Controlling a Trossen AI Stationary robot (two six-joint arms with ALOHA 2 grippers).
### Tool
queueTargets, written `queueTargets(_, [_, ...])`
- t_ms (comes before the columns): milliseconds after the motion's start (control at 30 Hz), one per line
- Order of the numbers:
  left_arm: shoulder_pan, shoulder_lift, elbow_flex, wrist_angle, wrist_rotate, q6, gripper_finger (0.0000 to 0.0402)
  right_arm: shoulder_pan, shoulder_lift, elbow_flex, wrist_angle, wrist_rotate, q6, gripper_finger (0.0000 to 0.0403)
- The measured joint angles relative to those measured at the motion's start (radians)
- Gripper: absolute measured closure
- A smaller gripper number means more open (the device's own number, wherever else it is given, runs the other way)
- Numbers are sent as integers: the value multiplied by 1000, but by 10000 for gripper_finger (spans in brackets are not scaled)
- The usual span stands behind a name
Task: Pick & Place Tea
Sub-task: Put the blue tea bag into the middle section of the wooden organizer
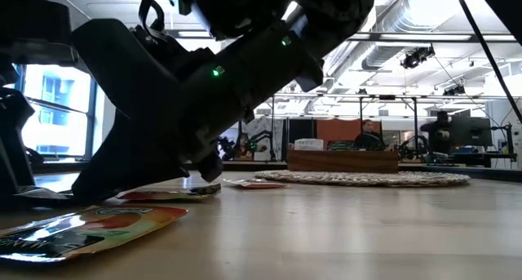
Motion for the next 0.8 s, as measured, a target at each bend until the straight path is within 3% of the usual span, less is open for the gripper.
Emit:
queueTargets(100, [0,0,0,1,0,3,199,-1,0,0,5,0,-40,393])
queueTargets(300, [1,1,-1,3,-1,3,199,-1,-30,-1,-60,19,-123,387])
queueTargets(400, [1,2,-1,3,-4,5,199,0,-89,-2,-178,93,-208,398])
queueTargets(633, [1,2,-1,6,-19,2,199,-7,-295,-1,-548,465,-410,395])
queueTargets(800, [0,2,-2,17,-27,2,199,-19,-425,-6,-835,871,-573,398])
